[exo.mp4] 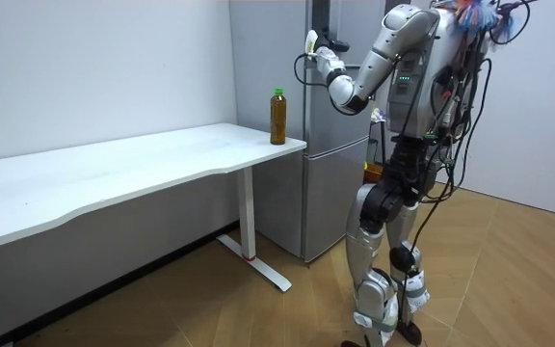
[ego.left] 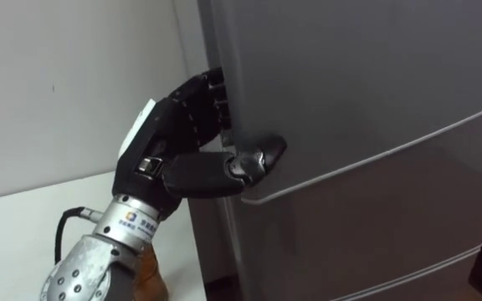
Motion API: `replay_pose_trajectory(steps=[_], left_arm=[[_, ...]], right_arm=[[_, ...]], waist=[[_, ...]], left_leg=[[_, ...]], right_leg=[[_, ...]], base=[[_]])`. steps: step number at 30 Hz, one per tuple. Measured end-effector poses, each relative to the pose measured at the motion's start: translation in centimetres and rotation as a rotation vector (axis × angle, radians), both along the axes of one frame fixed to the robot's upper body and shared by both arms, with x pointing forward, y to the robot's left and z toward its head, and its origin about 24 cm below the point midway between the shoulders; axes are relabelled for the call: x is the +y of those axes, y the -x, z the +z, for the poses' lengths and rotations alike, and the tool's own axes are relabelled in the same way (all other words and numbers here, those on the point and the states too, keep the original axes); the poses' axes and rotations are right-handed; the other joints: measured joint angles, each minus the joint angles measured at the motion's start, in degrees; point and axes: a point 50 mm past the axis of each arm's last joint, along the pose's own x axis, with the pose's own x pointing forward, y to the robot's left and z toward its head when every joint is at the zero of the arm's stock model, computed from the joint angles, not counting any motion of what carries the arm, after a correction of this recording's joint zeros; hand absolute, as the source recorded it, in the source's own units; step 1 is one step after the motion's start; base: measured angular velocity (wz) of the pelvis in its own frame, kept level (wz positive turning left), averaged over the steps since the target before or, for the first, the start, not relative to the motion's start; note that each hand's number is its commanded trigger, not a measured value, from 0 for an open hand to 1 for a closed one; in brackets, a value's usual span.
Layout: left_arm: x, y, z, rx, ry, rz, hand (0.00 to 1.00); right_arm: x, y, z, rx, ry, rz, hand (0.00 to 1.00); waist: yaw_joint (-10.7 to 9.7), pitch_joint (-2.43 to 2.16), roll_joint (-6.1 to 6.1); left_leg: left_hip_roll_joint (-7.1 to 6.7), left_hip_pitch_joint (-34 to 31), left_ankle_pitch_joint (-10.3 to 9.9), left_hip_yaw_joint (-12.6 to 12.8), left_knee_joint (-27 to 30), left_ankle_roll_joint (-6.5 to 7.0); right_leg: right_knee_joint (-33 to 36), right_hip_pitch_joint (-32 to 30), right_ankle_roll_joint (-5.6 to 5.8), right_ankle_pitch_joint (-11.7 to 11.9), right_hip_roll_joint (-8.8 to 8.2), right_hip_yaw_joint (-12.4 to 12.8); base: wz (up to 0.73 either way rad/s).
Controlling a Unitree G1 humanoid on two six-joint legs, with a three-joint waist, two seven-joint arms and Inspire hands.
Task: Put the bottle in the upper fridge
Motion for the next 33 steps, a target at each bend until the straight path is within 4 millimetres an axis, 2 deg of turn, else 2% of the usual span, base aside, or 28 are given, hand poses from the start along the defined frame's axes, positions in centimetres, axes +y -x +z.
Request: replay_pose_trajectory(steps=[3, 4, 6, 33], left_arm=[[-0.49, 0.10, -0.07, 0.002, 0.000, -0.019, 0.14], [-0.59, 0.15, -0.06, 0.000, -0.004, -0.026, 0.07], [-0.81, 0.20, -0.13, 0.001, -0.008, -0.037, 0.01], [-1.05, 0.34, -0.15, -0.012, -0.045, -0.044, 0.00]], right_arm=[[-0.02, 0.09, -0.01, 0.002, 0.001, 0.002, 0.00], [-0.03, 0.10, -0.01, 0.003, 0.001, 0.002, 0.00], [-0.03, 0.18, -0.02, 0.004, 0.001, -0.001, 0.00], [-0.01, 0.52, -0.11, 0.000, -0.011, -0.042, 0.00]], waist=[[0.5, -0.02, 0.02], [0.5, -0.02, 0.02], [0.5, -0.01, 0.00], [0.7, -0.05, -0.02]], left_leg=[[0.00, 0.0, 0.0, 0.0, 0.0, 0.02], [0.00, 0.1, 0.0, 0.0, 0.0, 0.03], [0.00, 0.2, 0.0, 0.0, 0.0, 0.04], [-0.01, 0.4, 0.0, 0.1, 0.0, 0.04]], right_leg=[[0.1, 0.0, 0.00, 0.0, 0.04, 0.3], [0.1, 0.0, 0.00, 0.0, 0.04, 0.3], [0.1, 0.2, 0.00, 0.0, 0.04, 0.3], [0.1, 0.3, 0.00, 0.0, 0.00, 0.1]], base=[[0.00], [0.00], [0.00], [0.00]])
